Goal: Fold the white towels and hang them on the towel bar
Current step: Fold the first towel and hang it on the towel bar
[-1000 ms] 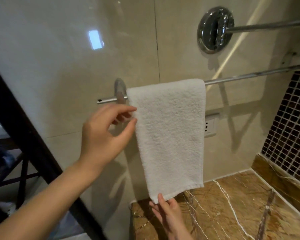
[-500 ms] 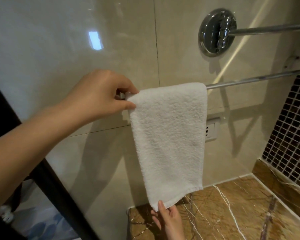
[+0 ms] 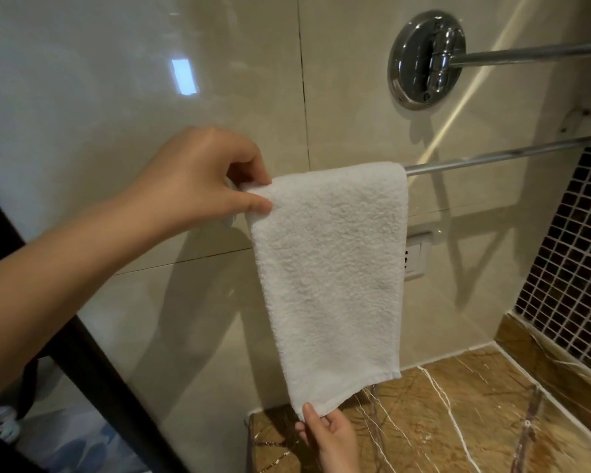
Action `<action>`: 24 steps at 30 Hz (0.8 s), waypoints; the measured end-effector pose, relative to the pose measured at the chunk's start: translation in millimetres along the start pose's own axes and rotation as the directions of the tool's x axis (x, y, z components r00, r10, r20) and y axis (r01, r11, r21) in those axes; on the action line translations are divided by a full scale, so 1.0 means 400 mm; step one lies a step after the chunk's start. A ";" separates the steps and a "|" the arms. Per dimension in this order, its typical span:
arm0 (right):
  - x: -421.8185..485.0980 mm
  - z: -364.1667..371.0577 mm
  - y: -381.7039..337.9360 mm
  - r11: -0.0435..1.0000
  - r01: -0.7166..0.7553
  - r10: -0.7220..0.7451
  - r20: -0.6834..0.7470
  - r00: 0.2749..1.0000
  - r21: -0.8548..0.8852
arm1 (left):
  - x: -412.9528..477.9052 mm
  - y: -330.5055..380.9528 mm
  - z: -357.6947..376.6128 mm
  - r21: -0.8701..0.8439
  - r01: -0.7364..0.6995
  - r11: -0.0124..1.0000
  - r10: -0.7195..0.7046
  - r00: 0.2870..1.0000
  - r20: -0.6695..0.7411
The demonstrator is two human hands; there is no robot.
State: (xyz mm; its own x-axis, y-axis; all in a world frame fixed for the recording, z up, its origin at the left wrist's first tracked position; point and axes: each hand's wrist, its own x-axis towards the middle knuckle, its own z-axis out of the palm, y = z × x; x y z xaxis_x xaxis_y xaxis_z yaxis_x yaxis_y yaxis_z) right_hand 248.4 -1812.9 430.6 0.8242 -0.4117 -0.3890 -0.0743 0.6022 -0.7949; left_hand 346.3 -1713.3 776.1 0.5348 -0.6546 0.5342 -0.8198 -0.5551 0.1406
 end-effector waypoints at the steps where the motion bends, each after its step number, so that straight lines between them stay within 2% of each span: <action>1: 0.000 -0.002 -0.004 1.000 0.008 -0.008 0.000 1.000 -0.008 | 0.000 -0.001 0.002 -0.005 -0.005 1.000 0.005 1.000 -0.001; 9: 0.004 -0.024 -0.014 0.997 0.061 -0.060 0.026 0.998 -0.044 | -0.005 0.001 0.011 -0.003 -0.023 1.000 0.023 1.000 -0.020; 24: 0.041 -0.101 -0.056 0.976 0.206 -0.210 -0.051 0.976 -0.071 | 0.036 0.058 0.054 0.056 -0.031 0.998 0.033 0.999 -0.029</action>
State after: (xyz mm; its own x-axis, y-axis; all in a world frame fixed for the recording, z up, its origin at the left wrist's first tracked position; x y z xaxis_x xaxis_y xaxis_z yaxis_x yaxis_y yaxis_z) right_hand 240.8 -1860.9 423.3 0.7916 -0.5632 -0.2368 0.0576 0.4547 -0.8888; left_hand 339.4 -1746.8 769.0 0.5016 -0.6569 0.5628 -0.8233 -0.5624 0.0774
